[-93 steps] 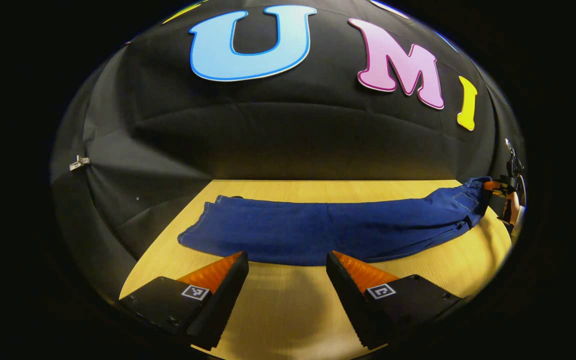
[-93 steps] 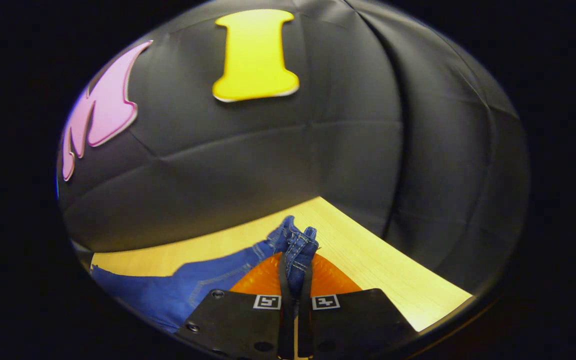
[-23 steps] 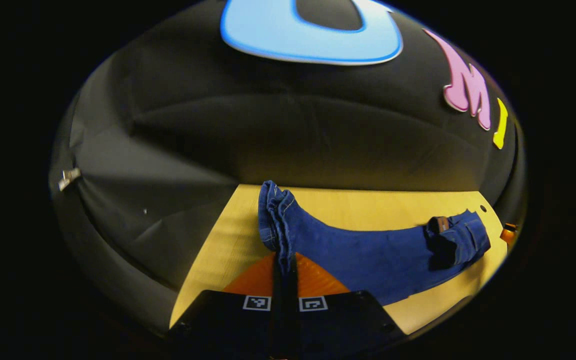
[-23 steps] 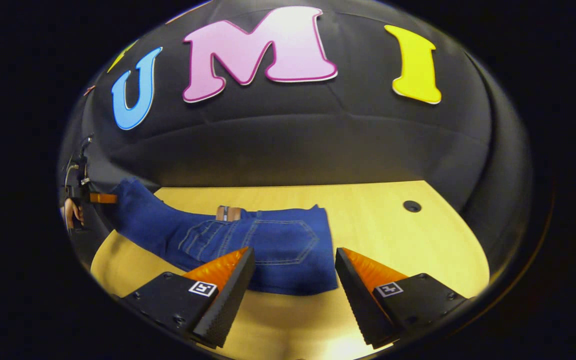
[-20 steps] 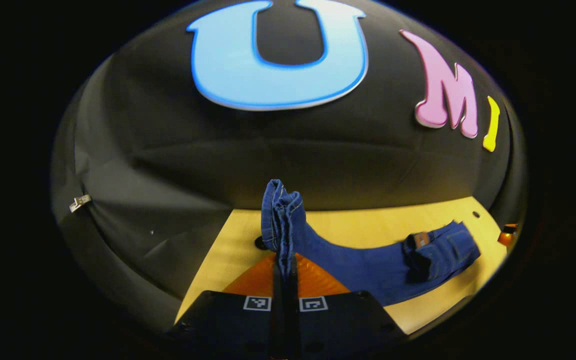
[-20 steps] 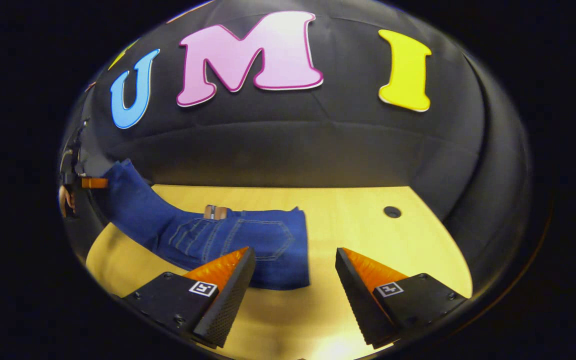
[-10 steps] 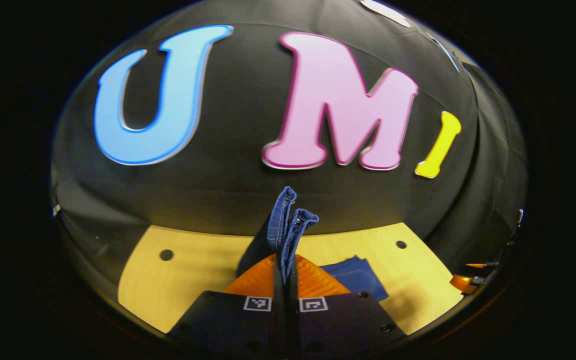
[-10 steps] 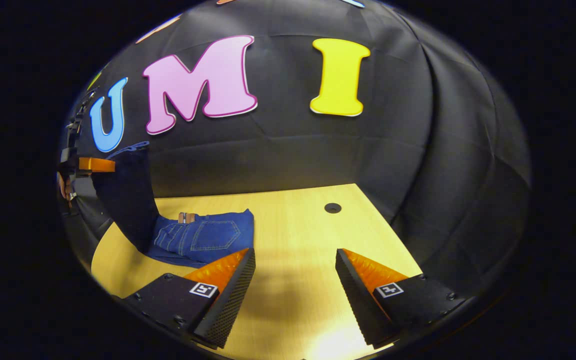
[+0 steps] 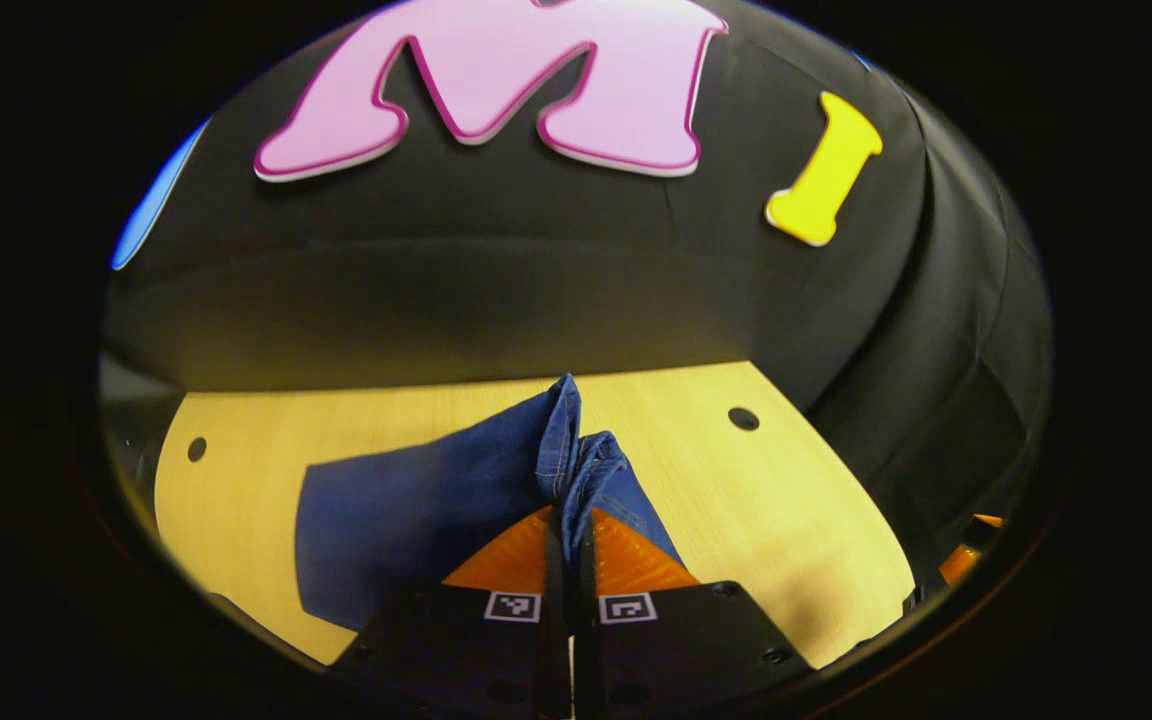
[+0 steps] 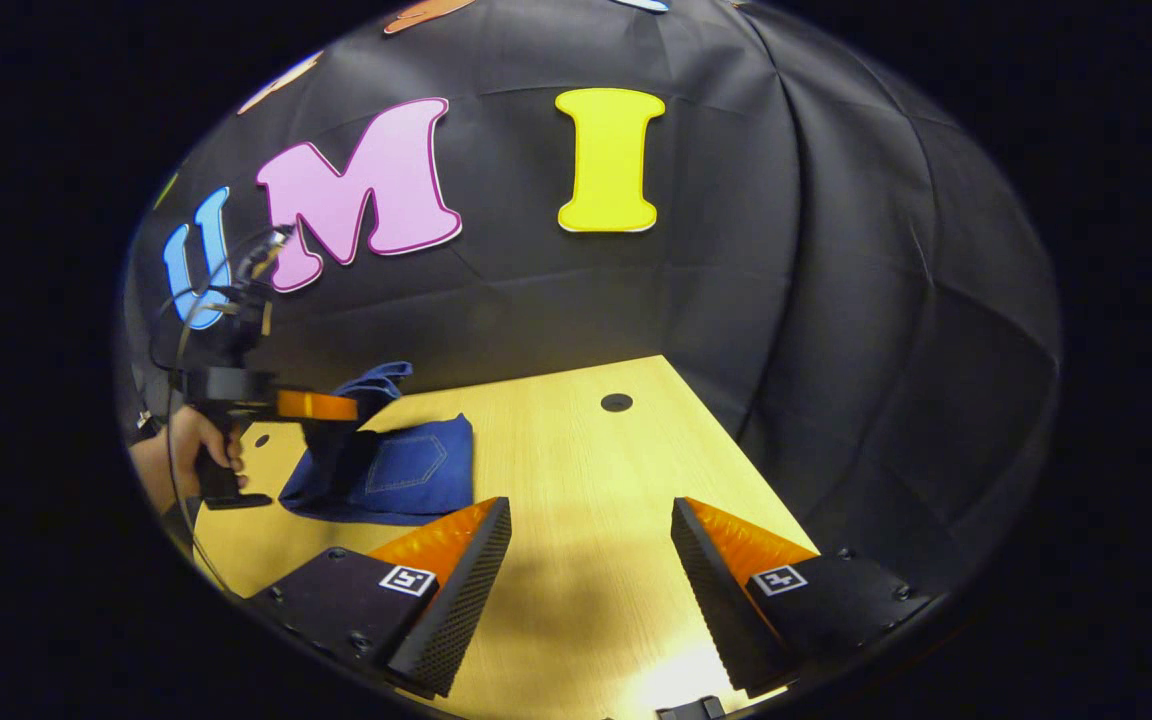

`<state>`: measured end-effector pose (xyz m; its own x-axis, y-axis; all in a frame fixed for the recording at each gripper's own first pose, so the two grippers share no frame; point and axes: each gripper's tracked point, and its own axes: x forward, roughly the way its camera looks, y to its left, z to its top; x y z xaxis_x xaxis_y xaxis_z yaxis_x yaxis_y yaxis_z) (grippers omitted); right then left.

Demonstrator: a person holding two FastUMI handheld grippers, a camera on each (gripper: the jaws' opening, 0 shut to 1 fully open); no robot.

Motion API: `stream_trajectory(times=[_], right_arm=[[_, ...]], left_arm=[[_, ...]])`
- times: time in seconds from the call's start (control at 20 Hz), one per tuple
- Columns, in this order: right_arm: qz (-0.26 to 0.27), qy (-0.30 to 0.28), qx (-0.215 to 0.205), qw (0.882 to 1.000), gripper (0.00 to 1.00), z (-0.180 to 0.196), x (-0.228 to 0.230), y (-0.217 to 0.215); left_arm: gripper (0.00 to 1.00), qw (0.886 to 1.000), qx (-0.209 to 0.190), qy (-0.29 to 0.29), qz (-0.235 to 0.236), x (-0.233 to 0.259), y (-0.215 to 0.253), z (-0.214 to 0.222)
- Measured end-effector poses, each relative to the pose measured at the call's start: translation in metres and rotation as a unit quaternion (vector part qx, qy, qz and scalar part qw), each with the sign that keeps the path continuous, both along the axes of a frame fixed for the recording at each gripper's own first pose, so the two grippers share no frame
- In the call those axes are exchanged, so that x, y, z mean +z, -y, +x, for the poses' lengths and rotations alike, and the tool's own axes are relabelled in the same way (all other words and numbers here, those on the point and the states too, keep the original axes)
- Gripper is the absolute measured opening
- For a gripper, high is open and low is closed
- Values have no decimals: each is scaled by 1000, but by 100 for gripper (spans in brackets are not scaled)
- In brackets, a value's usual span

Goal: Grasp the waist and the cuffs of the jeans and fold them to make the two legs overlap; first hold the waist and fold one-third of the jeans toward the cuffs, then hold the cuffs and fold the remaining one-third in the same direction to finish folding.

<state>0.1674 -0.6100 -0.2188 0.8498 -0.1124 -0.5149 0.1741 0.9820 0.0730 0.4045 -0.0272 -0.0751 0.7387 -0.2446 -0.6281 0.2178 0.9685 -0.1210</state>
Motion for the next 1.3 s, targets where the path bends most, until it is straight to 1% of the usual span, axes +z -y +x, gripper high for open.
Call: stream_trajectory(times=[0.1, 0.2, 0.25, 0.35, 0.4, 0.45, 0.55, 0.6, 0.65, 0.8, 0.85, 0.95, 1.0, 1.1, 1.2, 1.3], right_arm=[[-4, -8, 3, 1000, 98, -11, -3, 0], [-3, -16, 8, 1000, 98, -19, -4, -5], [0, -17, 11, 1000, 98, -20, -3, -8], [2, -14, 15, 1000, 98, -22, -1, -15], [3, -14, 19, 1000, 98, -23, 0, -20], [5, -12, 24, 1000, 98, -23, 3, -26], [7, -8, 38, 999, 98, -24, 8, -40], [6, -7, 46, 999, 98, -25, 10, -48], [6, -5, 54, 998, 98, -27, 12, -56], [14, -2, 75, 997, 98, -32, 19, -82], [20, 1, 80, 997, 98, -37, 25, -92], [36, 31, 84, 995, 99, -42, 45, -115], [36, 43, 86, 995, 98, -46, 53, -123], [23, 55, 89, 994, 98, -61, 66, -137], [16, 69, 102, 992, 98, -72, 80, -157], [6, 85, 115, 990, 98, -86, 97, -172]], left_arm=[[9, 1000, 11, -15, -12, -14, 10, -6], [17, 999, 6, -35, -24, -26, 21, -16], [18, 999, -1, -42, -33, -31, 27, -19], [48, 997, -14, -39, -67, -22, 38, -28], [63, 997, -17, -28, -75, -17, 38, -31], [78, 997, -16, -13, -73, -10, 31, -37], [96, 998, -15, 18, -51, 5, 12, -52], [92, 999, -14, 34, -39, 14, 1, -62], [97, 998, -12, 50, -27, 24, -13, -74], [97, 996, 3, 92, -4, 55, -53, -121], [97, 994, 11, 105, -2, 66, -66, -138], [97, 992, 23, 122, 2, 86, -94, -174], [97, 991, 29, 128, 5, 95, -107, -191], [97, 989, 52, 136, 2, 115, -134, -227], [96, 986, 73, 153, -5, 136, -155, -262], [97, 982, 96, 163, 7, 143, -177, -295]])
